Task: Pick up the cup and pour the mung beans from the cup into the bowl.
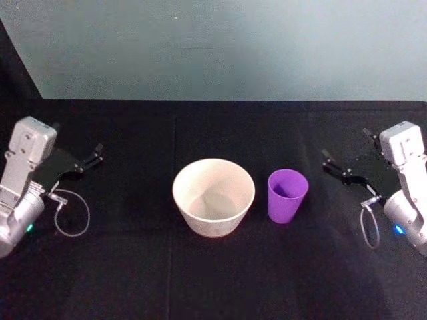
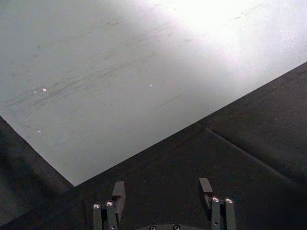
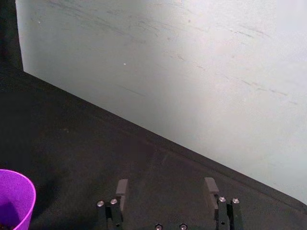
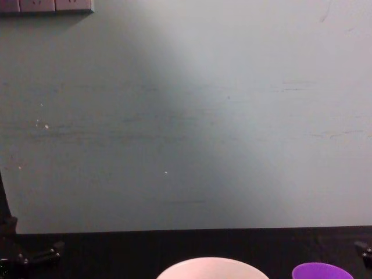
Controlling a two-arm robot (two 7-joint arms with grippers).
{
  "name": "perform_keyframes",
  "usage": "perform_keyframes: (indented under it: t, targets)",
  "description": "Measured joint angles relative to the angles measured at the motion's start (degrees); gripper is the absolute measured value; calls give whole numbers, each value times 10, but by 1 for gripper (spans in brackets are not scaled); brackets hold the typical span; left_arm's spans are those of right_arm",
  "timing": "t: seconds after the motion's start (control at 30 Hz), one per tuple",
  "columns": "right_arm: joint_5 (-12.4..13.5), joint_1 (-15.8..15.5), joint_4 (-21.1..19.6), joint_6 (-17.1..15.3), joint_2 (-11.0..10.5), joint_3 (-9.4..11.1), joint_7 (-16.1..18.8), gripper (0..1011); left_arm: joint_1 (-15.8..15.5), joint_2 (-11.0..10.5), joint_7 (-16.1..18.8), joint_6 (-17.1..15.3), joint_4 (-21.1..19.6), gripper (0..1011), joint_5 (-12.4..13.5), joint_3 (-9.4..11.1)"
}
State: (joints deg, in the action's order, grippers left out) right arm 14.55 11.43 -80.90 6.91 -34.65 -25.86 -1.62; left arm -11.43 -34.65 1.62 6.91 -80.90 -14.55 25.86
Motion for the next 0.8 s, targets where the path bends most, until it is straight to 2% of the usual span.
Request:
perform_keyframes:
  t: [0.6,0.8]
  targets:
    - [0,0,0,0,0,0,0,1003,0,0,0,0,0,1000,0,0]
    - [-4,-20,-16,-5,-8,11,1,1003,0,0,0,0,0,1000,0,0]
